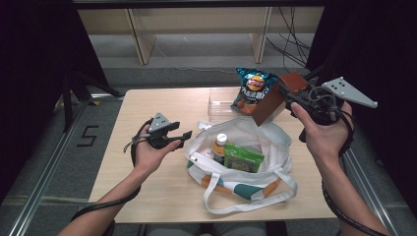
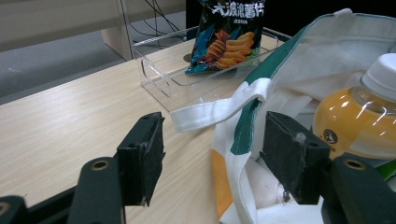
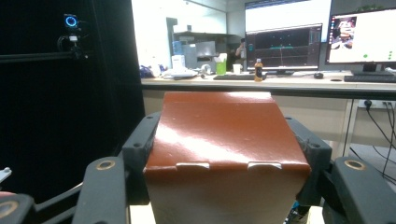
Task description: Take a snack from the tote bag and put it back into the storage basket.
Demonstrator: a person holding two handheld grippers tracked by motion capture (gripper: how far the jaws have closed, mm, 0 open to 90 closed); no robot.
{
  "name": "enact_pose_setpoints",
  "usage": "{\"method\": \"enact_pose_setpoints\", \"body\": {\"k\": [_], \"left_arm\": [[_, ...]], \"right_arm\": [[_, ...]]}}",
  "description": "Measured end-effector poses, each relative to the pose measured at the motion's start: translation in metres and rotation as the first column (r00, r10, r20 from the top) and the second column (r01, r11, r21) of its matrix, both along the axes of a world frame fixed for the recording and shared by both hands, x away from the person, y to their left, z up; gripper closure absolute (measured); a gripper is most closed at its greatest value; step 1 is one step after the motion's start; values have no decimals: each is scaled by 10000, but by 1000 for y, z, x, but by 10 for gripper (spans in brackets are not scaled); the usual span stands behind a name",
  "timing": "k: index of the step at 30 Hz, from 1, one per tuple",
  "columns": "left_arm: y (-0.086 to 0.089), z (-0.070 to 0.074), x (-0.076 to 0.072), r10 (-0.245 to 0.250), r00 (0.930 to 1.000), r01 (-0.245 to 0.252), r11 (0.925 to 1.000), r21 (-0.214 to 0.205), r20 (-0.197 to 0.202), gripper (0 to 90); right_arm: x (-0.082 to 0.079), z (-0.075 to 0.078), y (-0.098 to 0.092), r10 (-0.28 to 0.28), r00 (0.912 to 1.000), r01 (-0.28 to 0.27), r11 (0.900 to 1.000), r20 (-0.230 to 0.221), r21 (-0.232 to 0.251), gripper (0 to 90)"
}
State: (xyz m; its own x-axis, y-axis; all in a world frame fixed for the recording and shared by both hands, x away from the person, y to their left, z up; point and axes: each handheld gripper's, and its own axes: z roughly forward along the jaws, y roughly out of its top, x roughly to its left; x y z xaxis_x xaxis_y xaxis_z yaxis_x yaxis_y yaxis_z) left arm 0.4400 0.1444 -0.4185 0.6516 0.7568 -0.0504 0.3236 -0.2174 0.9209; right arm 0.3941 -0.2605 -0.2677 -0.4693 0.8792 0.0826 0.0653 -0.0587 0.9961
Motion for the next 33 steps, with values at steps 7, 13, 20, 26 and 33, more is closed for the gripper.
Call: {"method": "enact_pose_setpoints", "body": {"k": [7,13,20,26,33], "left_arm": [[0,0,0,7,10000,-7,10000,-9,7,379],[0,0,0,36,10000,-36,10000,-6,13,379],[0,0,0,39,10000,-39,10000,-32,1,379],[1,0,0,32,10000,-32,10000,-8,3,378],[4,3,1,85,9999,-84,9999,-145,65,379]], "right_arm": [[2,4,-1,-21,10000,20,9999,29,155,401],[6,6,-4,-193,9997,189,9996,141,233,400],[11,8,-7,-362,9993,361,9993,108,110,400],[19,6,-8,-535,9986,535,9986,7,-55,401],[29,12,-10,-736,9971,737,9973,173,-74,400]]}}
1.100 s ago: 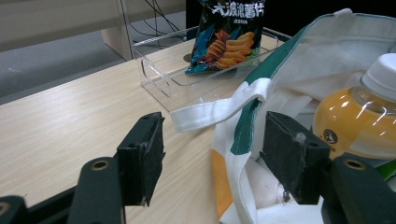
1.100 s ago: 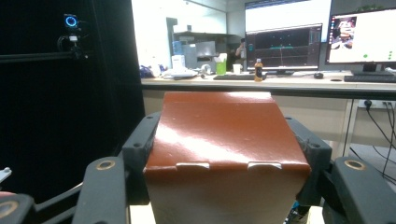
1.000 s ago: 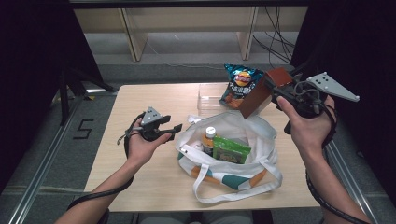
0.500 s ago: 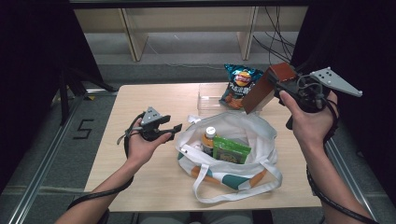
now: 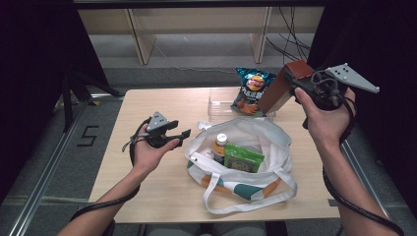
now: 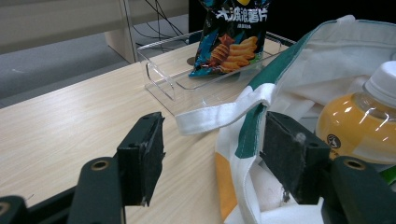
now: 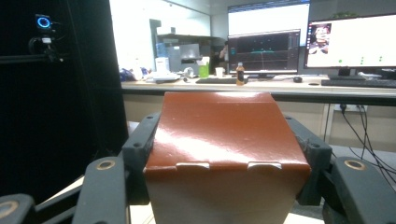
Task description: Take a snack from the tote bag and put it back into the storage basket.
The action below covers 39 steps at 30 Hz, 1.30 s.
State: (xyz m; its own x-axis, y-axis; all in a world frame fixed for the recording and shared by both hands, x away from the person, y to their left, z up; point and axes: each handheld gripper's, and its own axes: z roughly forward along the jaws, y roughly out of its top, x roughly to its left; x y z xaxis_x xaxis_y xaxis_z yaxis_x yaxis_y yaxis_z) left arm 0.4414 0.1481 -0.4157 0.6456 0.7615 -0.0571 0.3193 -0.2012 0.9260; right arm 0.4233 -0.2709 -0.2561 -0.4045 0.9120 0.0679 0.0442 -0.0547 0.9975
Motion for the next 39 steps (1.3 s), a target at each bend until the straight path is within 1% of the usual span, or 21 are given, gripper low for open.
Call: {"method": "enact_pose_setpoints", "body": {"k": [2,3,4,8,12,13,15,16,17,21,22,26,27,29,30,32,33,34,36,37,39], "left_arm": [[0,0,0,55,10000,-55,10000,21,8,379],[1,0,0,65,10000,-65,10000,10,7,379],[1,0,0,34,10000,-34,10000,21,3,379],[1,0,0,28,10000,-28,10000,81,13,379],[2,-1,1,23,10000,-23,10000,-28,-17,379],[1,0,0,63,10000,-63,10000,5,-23,379],[2,0,0,76,10000,-76,10000,42,-33,379],[2,0,0,62,10000,-62,10000,57,-24,379],[2,-1,0,79,10000,-79,10000,39,-45,379],[1,-1,0,84,9999,-84,10000,24,-56,379],[1,-2,0,80,10000,-80,10000,28,-57,379],[2,-2,0,92,9999,-92,10000,10,-65,379],[2,-2,0,97,9999,-97,10000,5,-67,379],[2,-2,0,100,9999,-100,9999,3,-87,379],[2,-2,0,98,9999,-97,10000,15,-92,379],[1,-3,0,113,9999,-113,9999,-10,-129,379],[1,-3,0,70,9999,-69,10000,42,-97,379],[1,-3,1,14,10000,-14,10000,3,-85,379],[1,-3,0,71,9999,-70,10000,49,-112,379],[1,-3,0,68,9999,-68,10000,45,-108,379],[1,-3,0,59,9999,-58,10000,51,-103,379]], "right_arm": [[3,1,-1,-84,10000,84,10000,1,-44,400],[4,1,0,-101,9999,100,9999,-90,-16,401],[7,1,-1,-145,9999,146,9998,38,-110,400],[13,-1,-1,-236,9997,235,9997,-112,-93,400],[19,-2,0,-293,9995,290,9993,-105,-236,400],[20,-3,0,-313,9995,312,9992,-56,-239,400],[22,-3,1,-349,9993,345,9991,-166,-231,400],[24,-3,0,-361,9993,361,9990,-22,-280,400],[24,-3,0,-404,9991,402,9991,-126,-149,400],[31,-5,0,-533,9984,529,9982,-178,-274,400],[32,-6,0,-522,9982,515,9984,-303,-229,400],[39,-11,-1,-658,9973,651,9976,-320,-228,400],[41,-12,-2,-656,9973,647,9975,-315,-293,400],[44,-14,-2,-765,9962,755,9968,-422,-247,400],[45,-15,-2,-804,9962,792,9962,-343,-358,400],[48,-15,-2,-858,9956,841,9955,-379,-440,400],[48,-15,-2,-861,9954,844,9956,-413,-405,400],[50,-15,-2,-916,9952,900,9950,-358,-422,400],[51,-16,-1,-1004,9940,987,9943,-434,-397,400],[53,-16,-2,-973,9946,955,9943,-363,-482,400],[55,-17,-1,-995,9938,978,9946,-499,-354,400]]}}
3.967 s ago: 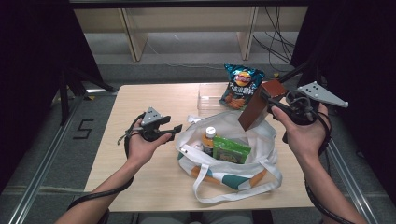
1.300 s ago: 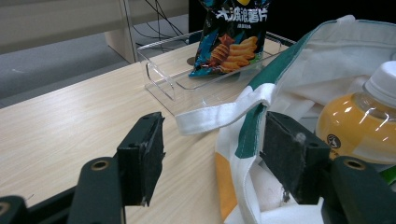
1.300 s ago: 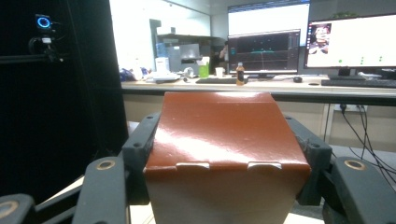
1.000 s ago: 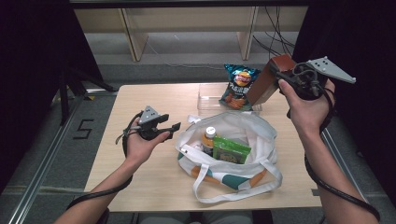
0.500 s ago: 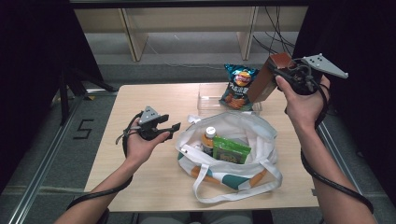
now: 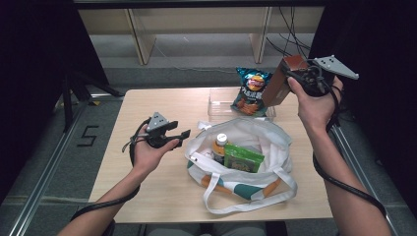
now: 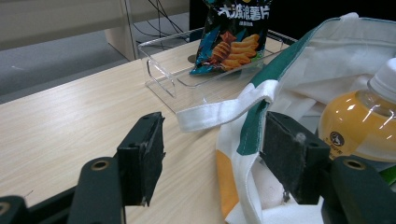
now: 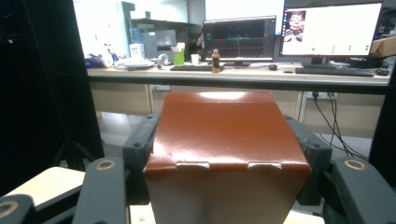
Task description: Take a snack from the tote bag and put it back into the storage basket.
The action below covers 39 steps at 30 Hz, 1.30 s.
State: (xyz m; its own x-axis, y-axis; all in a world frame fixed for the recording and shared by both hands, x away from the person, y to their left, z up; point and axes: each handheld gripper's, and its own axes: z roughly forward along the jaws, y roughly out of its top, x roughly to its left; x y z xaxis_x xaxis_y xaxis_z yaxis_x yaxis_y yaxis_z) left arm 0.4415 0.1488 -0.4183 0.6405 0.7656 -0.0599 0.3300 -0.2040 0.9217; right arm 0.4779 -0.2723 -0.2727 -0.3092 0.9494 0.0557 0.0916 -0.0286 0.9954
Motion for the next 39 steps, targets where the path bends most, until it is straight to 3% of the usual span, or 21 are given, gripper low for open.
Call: {"method": "enact_pose_setpoints", "body": {"k": [22,28,39], "left_arm": [[1,0,0,33,10000,-33,10000,-18,24,379],[0,0,0,6,10000,-6,10000,15,29,379],[1,0,1,-1,10000,1,10000,38,51,379]], "right_arm": [[23,-12,2,-366,9992,360,9989,-183,-309,400],[27,-14,3,-559,9980,558,9984,-294,-59,400],[35,-19,5,-639,9971,633,9978,-418,-175,400]]}}
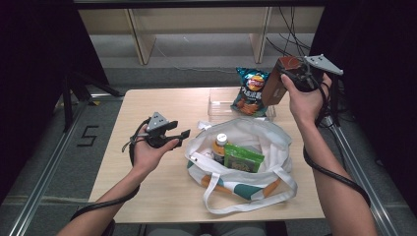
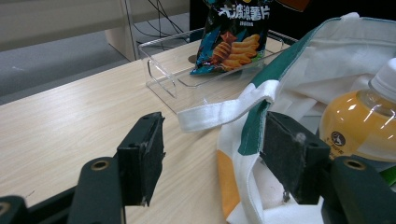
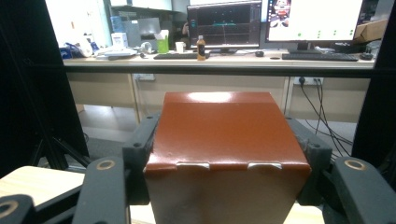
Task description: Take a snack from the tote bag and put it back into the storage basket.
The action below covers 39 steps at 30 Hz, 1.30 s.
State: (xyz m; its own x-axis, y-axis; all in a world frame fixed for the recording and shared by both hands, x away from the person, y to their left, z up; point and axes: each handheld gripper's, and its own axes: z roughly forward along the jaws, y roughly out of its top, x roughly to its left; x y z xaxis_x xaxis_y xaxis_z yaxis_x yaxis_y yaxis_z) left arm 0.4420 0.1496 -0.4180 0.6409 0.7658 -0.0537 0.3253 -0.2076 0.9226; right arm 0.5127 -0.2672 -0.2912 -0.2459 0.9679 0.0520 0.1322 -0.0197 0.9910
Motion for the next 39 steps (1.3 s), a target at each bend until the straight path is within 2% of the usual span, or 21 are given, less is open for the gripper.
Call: {"method": "enact_pose_setpoints", "body": {"k": [2,6,8,16,18,19,21,23,27,34,35,39], "left_arm": [[0,0,0,31,10000,-31,10000,-57,-15,379],[0,0,0,23,10000,-23,10000,-59,-6,379],[0,0,0,23,10000,-23,10000,-63,-9,379],[0,0,0,13,10000,-13,10000,-51,-15,381],[0,0,0,14,10000,-14,10000,-47,-19,381],[0,0,0,17,10000,-17,10000,-40,-18,381],[0,0,0,11,10000,-11,10000,-53,-9,380],[0,0,0,6,10000,-6,10000,-64,-1,381],[1,1,0,19,10000,-18,10000,-82,22,380],[1,1,0,14,10000,-14,10000,-85,16,380],[1,1,0,11,10000,-11,10000,-82,21,380],[1,1,0,23,10000,-23,10000,-94,15,380]], "right_arm": [[1,0,1,-22,10000,22,9999,-20,121,400],[4,-1,2,-54,9999,54,10000,86,32,400],[5,-2,3,-82,9999,82,9999,-65,114,400],[10,-7,9,-254,9996,255,9996,-102,82,400],[10,-8,12,-331,9991,336,9993,-256,192,400],[11,-9,11,-283,9993,284,9996,-233,36,400],[12,-10,12,-300,9992,304,9994,-262,155,399],[13,-11,12,-341,9991,342,9994,-263,35,399],[15,-12,14,-454,9984,461,9987,-347,198,400],[19,-16,16,-504,9980,503,9987,-381,-44,400],[19,-17,17,-551,9974,556,9984,-464,107,400],[20,-21,17,-618,9965,620,9981,-555,17,399]]}}
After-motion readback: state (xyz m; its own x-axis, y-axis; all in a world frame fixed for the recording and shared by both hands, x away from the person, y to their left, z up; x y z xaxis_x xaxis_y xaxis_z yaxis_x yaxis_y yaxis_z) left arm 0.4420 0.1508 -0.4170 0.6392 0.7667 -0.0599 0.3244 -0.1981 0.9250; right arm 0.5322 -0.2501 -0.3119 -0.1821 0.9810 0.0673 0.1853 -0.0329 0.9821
